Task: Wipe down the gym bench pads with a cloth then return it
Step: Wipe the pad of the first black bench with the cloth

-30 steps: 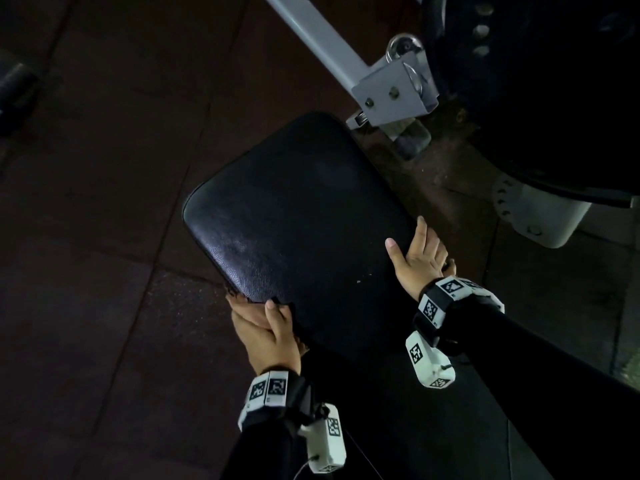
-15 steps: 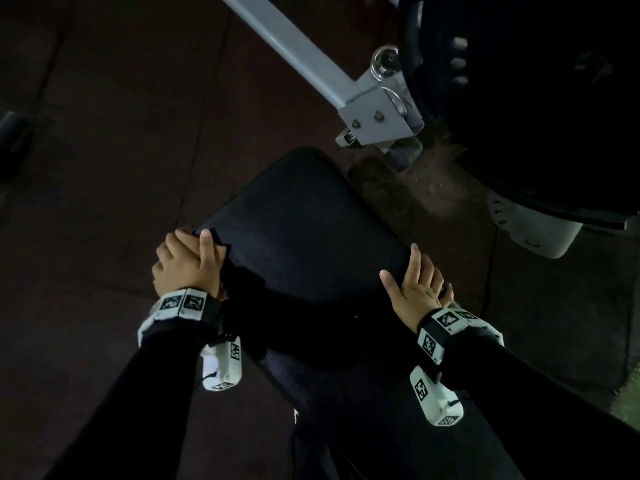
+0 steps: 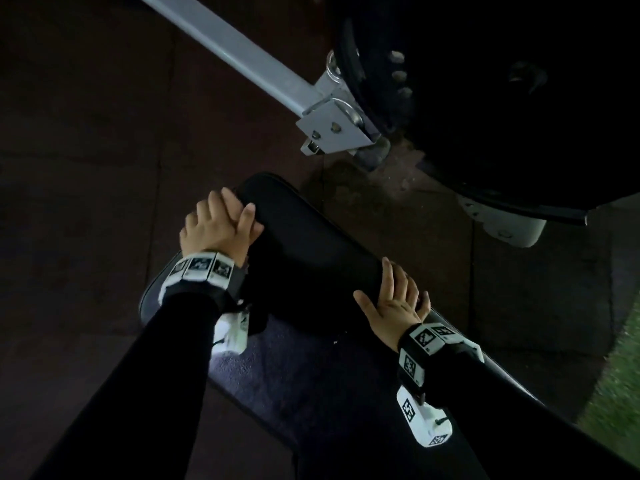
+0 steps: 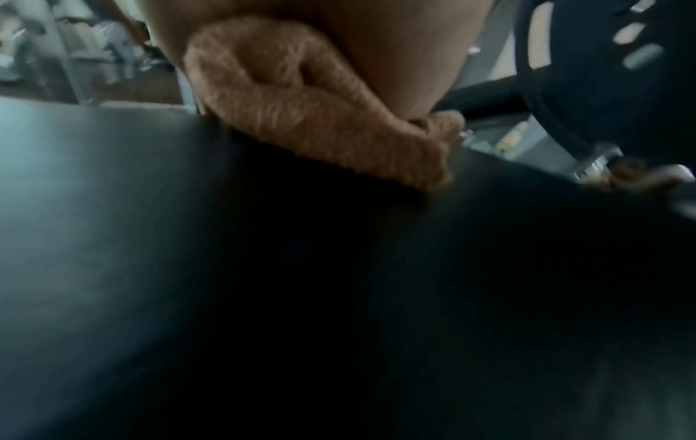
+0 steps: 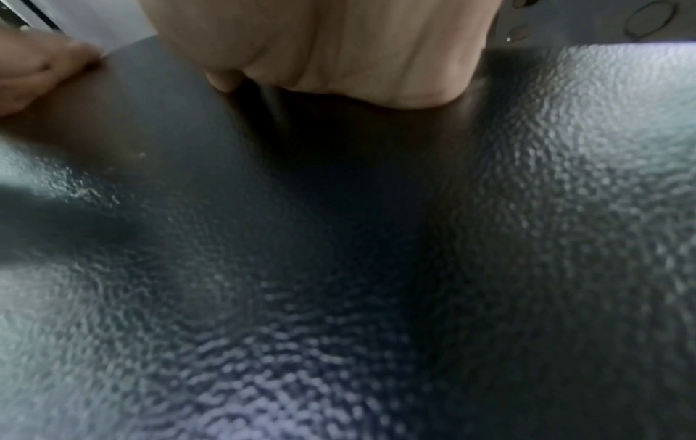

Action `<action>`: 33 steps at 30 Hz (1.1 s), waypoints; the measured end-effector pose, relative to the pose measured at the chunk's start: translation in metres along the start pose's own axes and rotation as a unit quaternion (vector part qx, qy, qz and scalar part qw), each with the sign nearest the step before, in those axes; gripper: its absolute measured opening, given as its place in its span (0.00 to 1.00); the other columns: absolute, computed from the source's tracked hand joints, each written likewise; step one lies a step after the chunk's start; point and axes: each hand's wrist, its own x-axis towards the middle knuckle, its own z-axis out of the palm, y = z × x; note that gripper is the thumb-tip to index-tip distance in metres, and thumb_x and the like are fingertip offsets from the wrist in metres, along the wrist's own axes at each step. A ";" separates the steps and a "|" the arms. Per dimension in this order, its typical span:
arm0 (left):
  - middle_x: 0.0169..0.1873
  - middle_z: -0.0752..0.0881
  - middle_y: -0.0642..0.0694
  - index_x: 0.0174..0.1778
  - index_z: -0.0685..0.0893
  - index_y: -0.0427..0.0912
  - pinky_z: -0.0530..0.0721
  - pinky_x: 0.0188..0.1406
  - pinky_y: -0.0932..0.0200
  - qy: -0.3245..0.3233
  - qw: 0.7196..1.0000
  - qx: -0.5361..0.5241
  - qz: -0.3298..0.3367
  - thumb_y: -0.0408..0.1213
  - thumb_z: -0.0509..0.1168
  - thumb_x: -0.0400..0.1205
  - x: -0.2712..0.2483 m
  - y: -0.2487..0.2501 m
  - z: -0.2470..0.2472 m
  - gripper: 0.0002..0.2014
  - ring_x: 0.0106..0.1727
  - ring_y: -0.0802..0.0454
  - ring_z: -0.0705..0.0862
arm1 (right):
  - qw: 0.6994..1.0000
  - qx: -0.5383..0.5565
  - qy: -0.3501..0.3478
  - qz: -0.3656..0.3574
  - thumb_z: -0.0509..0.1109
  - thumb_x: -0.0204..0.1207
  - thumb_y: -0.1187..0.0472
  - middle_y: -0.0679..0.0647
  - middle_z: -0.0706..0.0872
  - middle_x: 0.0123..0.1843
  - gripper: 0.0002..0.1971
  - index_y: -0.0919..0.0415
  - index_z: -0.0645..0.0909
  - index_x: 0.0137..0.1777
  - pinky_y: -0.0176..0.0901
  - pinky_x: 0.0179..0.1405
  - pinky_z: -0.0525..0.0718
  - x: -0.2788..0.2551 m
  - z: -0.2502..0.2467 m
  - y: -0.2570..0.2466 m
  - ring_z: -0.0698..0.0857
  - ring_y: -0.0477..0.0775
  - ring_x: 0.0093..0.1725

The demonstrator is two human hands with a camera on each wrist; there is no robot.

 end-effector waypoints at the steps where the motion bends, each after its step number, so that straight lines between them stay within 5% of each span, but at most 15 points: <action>1: 0.70 0.74 0.36 0.76 0.65 0.37 0.69 0.66 0.39 0.006 1.000 0.000 0.012 0.59 0.57 0.82 -0.004 -0.007 0.000 0.34 0.68 0.32 0.73 | 1.000 0.001 0.001 -0.001 0.39 0.69 0.26 0.38 0.37 0.81 0.39 0.36 0.23 0.73 0.62 0.75 0.32 0.000 0.000 0.000 0.37 0.47 0.80; 8: 0.69 0.74 0.37 0.73 0.67 0.39 0.69 0.65 0.36 -0.018 0.999 0.020 -0.021 0.64 0.52 0.81 0.018 0.020 0.003 0.34 0.67 0.30 0.73 | 1.000 0.002 -0.008 -0.004 0.41 0.72 0.28 0.37 0.35 0.80 0.38 0.37 0.22 0.74 0.62 0.75 0.31 -0.001 -0.002 -0.001 0.36 0.48 0.80; 13: 0.76 0.68 0.41 0.76 0.65 0.42 0.57 0.76 0.36 -0.046 0.987 0.108 0.112 0.63 0.50 0.82 0.037 0.066 0.016 0.34 0.74 0.33 0.66 | 1.000 0.005 -0.010 -0.002 0.41 0.74 0.28 0.38 0.34 0.81 0.38 0.38 0.23 0.75 0.62 0.75 0.30 0.000 -0.002 -0.002 0.35 0.47 0.80; 16: 0.74 0.70 0.44 0.70 0.71 0.46 0.47 0.79 0.35 -0.075 0.963 0.161 0.203 0.62 0.47 0.82 0.037 0.079 0.023 0.29 0.78 0.37 0.58 | 1.000 0.011 0.001 -0.014 0.39 0.72 0.27 0.38 0.35 0.81 0.38 0.38 0.23 0.75 0.63 0.74 0.29 0.000 0.000 -0.002 0.35 0.46 0.79; 22: 0.65 0.78 0.48 0.61 0.78 0.48 0.39 0.79 0.36 -0.125 0.906 0.201 0.352 0.59 0.48 0.82 -0.002 0.100 0.038 0.24 0.75 0.42 0.63 | 1.000 0.016 -0.001 -0.021 0.37 0.71 0.27 0.41 0.36 0.81 0.38 0.38 0.25 0.75 0.62 0.73 0.28 0.002 0.002 -0.002 0.36 0.49 0.80; 28: 0.66 0.78 0.51 0.62 0.79 0.51 0.45 0.79 0.43 -0.145 0.899 0.196 0.363 0.56 0.49 0.83 -0.059 0.131 0.064 0.20 0.74 0.44 0.67 | 0.997 0.051 0.009 -0.052 0.46 0.75 0.30 0.44 0.42 0.83 0.39 0.42 0.33 0.80 0.64 0.74 0.30 -0.003 -0.003 0.001 0.39 0.52 0.81; 33: 0.66 0.79 0.52 0.62 0.79 0.54 0.55 0.76 0.48 -0.132 0.892 0.193 0.387 0.58 0.52 0.83 -0.051 0.125 0.060 0.19 0.71 0.46 0.71 | 0.988 0.094 0.061 -0.107 0.57 0.80 0.43 0.45 0.52 0.83 0.36 0.44 0.43 0.82 0.60 0.78 0.41 -0.016 -0.015 0.013 0.50 0.50 0.82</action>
